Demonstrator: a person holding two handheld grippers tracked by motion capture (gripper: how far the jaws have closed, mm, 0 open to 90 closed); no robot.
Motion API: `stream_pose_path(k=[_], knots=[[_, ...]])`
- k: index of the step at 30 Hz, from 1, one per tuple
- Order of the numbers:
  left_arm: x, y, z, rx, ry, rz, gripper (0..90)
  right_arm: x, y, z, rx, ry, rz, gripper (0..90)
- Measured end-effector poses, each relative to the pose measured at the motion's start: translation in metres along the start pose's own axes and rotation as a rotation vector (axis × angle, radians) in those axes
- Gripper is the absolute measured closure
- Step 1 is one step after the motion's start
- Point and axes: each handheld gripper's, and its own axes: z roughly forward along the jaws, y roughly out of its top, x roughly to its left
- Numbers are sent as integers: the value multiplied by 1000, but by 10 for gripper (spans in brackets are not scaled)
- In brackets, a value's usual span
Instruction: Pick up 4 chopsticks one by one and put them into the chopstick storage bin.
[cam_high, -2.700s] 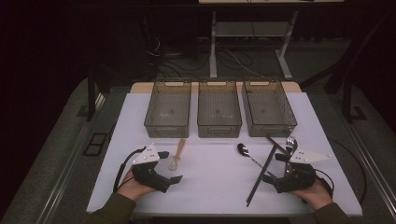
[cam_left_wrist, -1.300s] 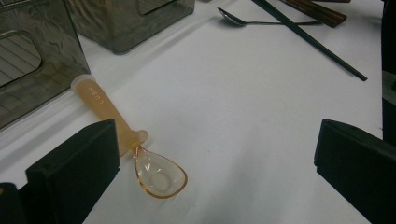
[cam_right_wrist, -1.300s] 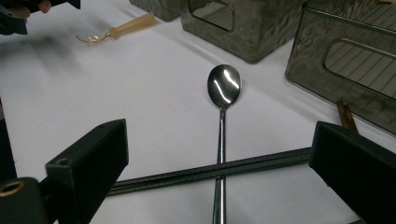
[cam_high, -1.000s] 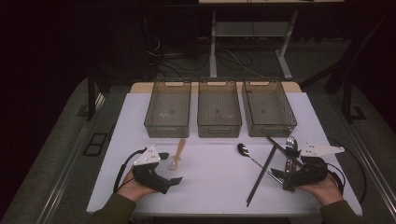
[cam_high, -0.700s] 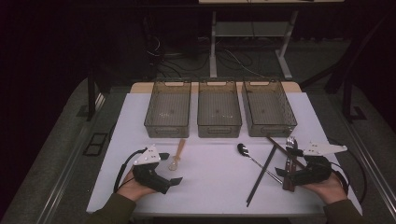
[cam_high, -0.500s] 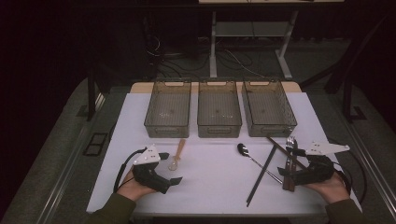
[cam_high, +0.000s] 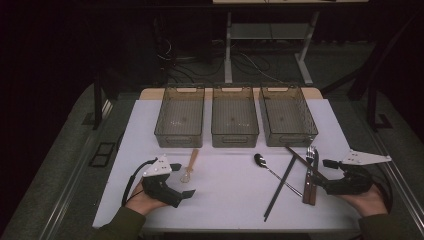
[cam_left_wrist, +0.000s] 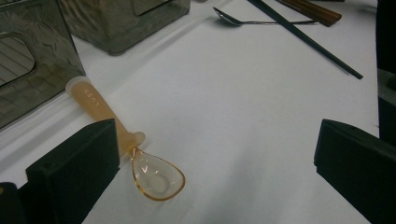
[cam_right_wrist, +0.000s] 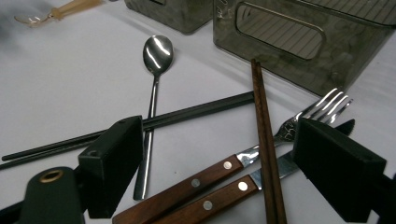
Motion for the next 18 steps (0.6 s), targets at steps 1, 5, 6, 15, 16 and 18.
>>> stream_pose_path(k=[1,5,6,15,16,18], knots=[[0,0,0,2,0,-3,0,-1,-1,-1,1,3,2,207],[0,0,0,1,-2,-4,0,-3,-2,-3,6,10,8,253],[0,0,0,1,-1,-4,0,-4,-2,-4,9,8,10,269],[0,0,0,6,8,0,5,-14,-9,-11,46,-16,43,414],[0,0,0,5,9,0,5,-15,-10,-11,54,-21,39,453],[0,0,0,5,9,0,5,-16,-10,-12,59,-20,37,467]])
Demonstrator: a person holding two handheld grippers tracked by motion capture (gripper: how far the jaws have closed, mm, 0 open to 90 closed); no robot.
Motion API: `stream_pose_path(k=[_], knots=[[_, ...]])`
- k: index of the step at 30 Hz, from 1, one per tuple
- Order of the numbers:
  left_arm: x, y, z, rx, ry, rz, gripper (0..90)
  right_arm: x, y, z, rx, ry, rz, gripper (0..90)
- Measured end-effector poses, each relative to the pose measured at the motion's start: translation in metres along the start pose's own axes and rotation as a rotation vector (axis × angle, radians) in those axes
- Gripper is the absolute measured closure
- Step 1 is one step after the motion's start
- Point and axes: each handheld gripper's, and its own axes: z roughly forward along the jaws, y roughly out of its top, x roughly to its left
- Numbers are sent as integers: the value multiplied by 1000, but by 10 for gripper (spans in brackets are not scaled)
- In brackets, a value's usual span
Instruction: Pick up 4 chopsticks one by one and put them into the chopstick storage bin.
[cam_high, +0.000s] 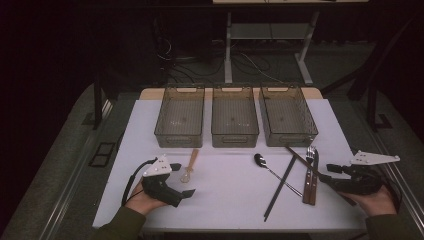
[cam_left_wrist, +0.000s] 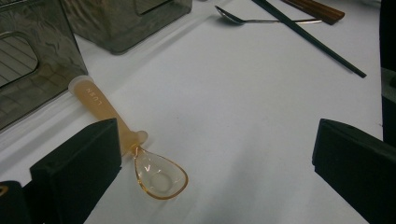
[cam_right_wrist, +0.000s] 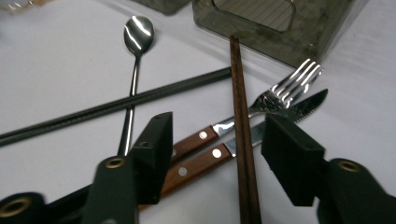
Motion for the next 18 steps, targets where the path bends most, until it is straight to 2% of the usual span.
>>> stream_pose_path(k=[1,4,8,15,18], knots=[[0,0,0,0,0,0,6,-2,-1,-1,11,-5,-5,512],[0,0,0,0,0,0,7,-4,-3,-2,14,-13,0,545],[0,0,0,0,0,1,9,-9,-6,-6,22,-41,6,656],[-1,0,0,0,-4,2,18,-11,-9,-5,61,-41,6,737],[-1,0,0,2,-3,3,18,-12,-10,-3,83,-59,-1,772]])
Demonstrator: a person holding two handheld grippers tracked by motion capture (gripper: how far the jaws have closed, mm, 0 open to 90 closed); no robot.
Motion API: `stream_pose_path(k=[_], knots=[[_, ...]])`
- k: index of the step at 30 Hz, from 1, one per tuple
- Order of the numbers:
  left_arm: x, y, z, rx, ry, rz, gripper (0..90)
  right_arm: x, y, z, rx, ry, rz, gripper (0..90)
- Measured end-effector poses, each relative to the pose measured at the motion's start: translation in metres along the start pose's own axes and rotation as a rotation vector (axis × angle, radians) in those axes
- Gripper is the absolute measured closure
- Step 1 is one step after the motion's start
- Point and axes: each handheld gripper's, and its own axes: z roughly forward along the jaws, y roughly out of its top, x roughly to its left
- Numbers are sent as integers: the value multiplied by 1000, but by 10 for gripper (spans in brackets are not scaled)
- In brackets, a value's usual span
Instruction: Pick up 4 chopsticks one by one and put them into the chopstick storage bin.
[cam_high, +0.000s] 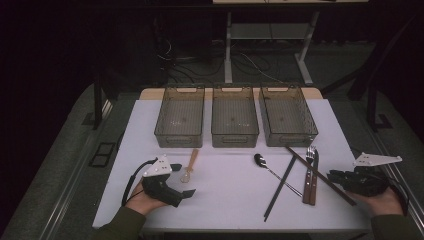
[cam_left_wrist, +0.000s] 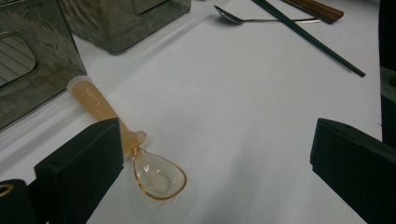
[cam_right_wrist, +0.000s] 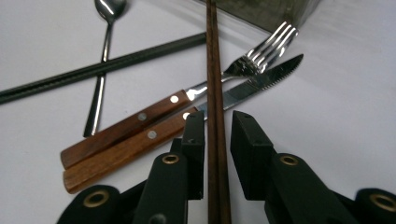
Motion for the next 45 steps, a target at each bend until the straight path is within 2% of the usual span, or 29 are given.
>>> stream_pose_path(k=[9,16,45], knots=[[0,0,0,1,0,1,18,-3,-3,5,49,-5,-4,824],[0,0,0,2,1,1,18,-3,-5,8,71,-5,-10,826],[-1,0,1,9,0,6,18,-8,-8,17,103,-22,-22,815]])
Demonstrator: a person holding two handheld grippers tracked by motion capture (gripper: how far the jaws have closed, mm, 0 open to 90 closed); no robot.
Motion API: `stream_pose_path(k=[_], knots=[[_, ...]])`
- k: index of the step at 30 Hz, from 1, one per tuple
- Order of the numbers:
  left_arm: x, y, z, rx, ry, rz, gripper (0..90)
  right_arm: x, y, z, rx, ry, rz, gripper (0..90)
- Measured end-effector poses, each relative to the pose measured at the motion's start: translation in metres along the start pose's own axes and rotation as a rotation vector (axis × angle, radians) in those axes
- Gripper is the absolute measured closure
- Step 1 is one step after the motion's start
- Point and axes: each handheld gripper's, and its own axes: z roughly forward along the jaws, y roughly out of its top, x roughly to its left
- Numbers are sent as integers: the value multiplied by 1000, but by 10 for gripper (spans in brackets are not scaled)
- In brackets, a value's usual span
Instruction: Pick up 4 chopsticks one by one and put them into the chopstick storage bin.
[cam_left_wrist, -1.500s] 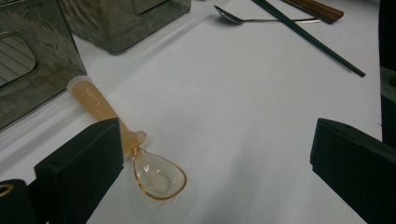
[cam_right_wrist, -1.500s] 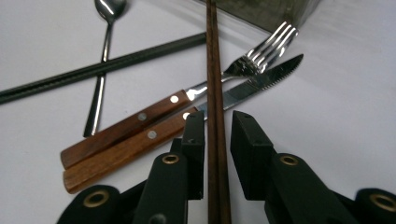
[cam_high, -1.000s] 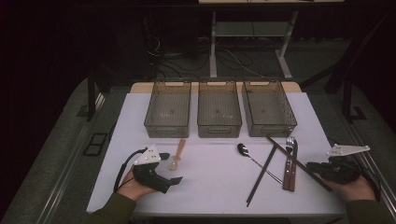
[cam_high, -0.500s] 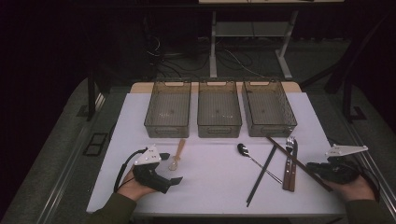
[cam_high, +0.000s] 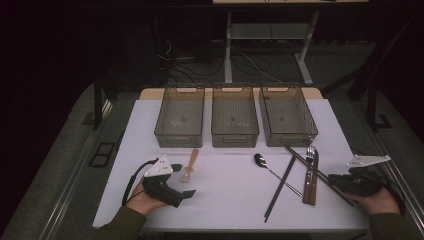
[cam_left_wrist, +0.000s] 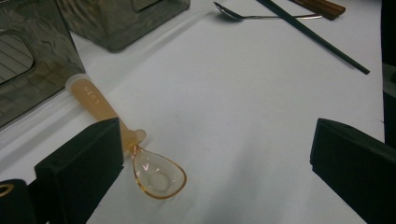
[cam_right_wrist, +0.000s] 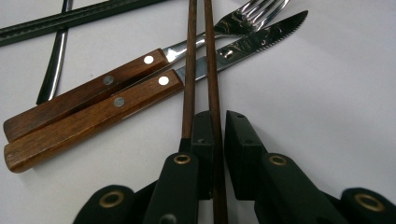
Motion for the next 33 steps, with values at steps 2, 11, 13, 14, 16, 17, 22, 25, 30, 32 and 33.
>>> stream_pose_path(k=[2,11,13,14,16,17,22,25,30,32,33], knots=[[0,0,0,0,0,0,18,0,0,0,0,0,-3,815],[0,0,0,2,0,-3,18,0,-1,0,1,-5,-26,832],[0,0,0,2,0,-3,18,0,-1,0,1,-1,-30,835],[0,0,0,2,-1,-3,18,0,-1,0,-1,-1,-32,836],[0,0,0,2,-1,-3,18,-1,-1,0,-3,5,-29,838],[0,0,0,3,-1,-1,18,-1,-1,0,-4,6,-30,838],[0,0,1,3,-1,-1,18,-1,-1,0,-4,14,-30,840],[0,0,1,4,-1,-1,18,-2,-1,-1,-6,21,-32,841],[0,0,1,9,-1,4,18,-3,0,-5,-20,39,-11,841],[0,0,1,10,-2,5,18,-4,0,-7,-31,39,-8,842],[0,0,1,8,-2,3,18,-4,1,-8,-30,41,-8,842]])
